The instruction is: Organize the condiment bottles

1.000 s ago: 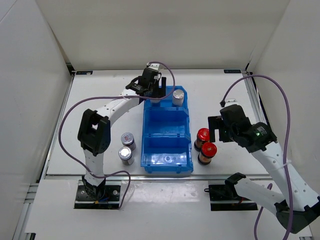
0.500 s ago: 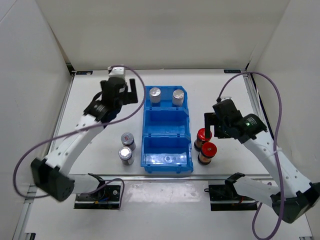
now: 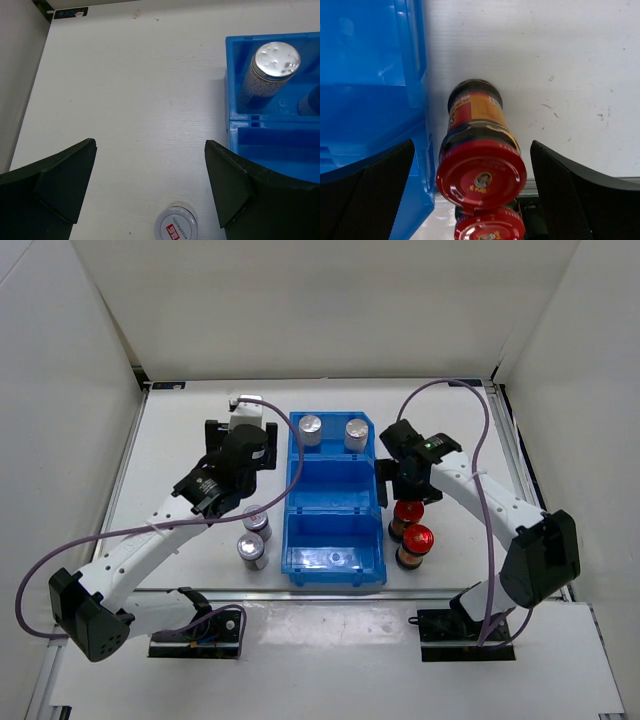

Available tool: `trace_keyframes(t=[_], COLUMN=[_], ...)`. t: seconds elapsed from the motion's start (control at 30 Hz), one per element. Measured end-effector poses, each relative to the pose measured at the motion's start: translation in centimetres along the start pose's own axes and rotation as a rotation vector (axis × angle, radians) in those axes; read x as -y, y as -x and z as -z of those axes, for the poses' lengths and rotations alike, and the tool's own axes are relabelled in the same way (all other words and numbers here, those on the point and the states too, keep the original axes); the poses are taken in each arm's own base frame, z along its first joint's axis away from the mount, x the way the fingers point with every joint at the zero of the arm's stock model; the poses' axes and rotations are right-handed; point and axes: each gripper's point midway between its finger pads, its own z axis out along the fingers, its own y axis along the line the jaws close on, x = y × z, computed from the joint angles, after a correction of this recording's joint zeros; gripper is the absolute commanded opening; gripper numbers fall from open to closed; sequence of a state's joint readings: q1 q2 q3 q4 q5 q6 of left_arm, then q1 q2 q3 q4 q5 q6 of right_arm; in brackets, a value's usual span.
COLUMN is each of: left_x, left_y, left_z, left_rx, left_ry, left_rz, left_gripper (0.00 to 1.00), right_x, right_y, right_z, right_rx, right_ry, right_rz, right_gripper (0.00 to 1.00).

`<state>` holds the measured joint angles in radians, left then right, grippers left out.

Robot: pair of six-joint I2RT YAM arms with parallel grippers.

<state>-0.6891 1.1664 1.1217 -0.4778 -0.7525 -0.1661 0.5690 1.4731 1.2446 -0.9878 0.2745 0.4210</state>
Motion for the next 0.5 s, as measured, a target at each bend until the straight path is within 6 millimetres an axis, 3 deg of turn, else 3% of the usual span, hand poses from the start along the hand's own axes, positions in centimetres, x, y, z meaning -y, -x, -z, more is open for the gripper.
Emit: trace_keyframes(t=[0.27,0.5], left_x=[-1.0,-1.0], left_y=[0.2,0.0], left_z=[0.5,0.5], left_rx=[0.019,0.015], left_ry=[0.030,0.034], left_rz=[0.022,0.042], left_gripper=[1.00,1.00], right_x=[-0.2,0.4], right_y=[-1.0,-3.2], right_z=[-1.3,-2.5], right_rx=[-0.044,-0.102], right_ry=[-0.011,-0.045], right_rz=[-0.028,-0.068], right_gripper=[0.96,0.71])
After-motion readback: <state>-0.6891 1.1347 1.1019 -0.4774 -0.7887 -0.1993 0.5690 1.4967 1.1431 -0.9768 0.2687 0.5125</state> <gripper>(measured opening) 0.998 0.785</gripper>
